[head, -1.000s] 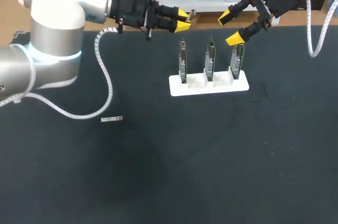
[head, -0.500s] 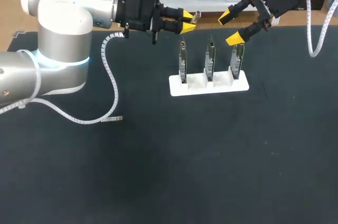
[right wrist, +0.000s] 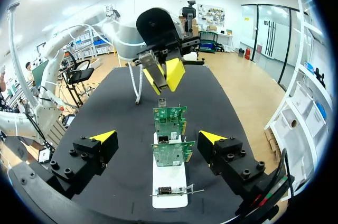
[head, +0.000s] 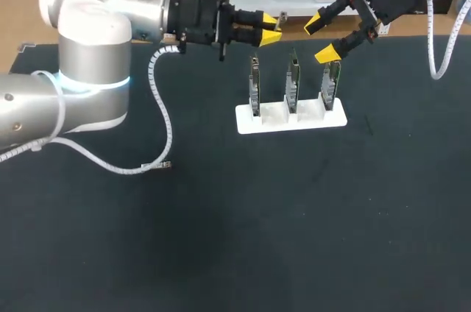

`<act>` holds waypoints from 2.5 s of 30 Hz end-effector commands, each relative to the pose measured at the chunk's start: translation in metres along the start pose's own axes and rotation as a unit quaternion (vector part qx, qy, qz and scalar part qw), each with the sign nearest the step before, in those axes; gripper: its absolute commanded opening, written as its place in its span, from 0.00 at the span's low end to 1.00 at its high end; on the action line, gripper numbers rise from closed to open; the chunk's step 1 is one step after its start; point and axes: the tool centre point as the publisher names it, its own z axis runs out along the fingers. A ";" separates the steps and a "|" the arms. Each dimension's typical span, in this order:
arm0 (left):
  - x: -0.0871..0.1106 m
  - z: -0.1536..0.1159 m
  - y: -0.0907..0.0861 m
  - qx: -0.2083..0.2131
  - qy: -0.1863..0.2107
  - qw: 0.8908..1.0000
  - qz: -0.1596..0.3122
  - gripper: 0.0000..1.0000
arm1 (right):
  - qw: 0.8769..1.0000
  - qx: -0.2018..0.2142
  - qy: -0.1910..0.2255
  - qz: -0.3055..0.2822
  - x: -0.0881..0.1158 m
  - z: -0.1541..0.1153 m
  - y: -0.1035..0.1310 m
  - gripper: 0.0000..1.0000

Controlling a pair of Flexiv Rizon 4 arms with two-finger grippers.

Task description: Pick up the optical module with the left hand, and insert it into the network port with the right hand.

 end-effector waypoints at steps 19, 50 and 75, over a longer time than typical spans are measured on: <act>-0.004 0.016 -0.001 0.024 -0.026 0.999 -0.037 0.00 | 1.000 0.002 0.000 0.000 0.000 0.000 0.002 1.00; -0.009 0.003 -0.017 -0.004 -0.048 0.998 -0.051 0.00 | 1.000 0.002 0.000 0.000 0.000 0.000 0.002 1.00; -0.012 0.007 -0.003 -0.093 -0.057 0.991 -0.077 0.00 | 1.000 0.002 0.000 0.000 0.000 0.000 0.002 1.00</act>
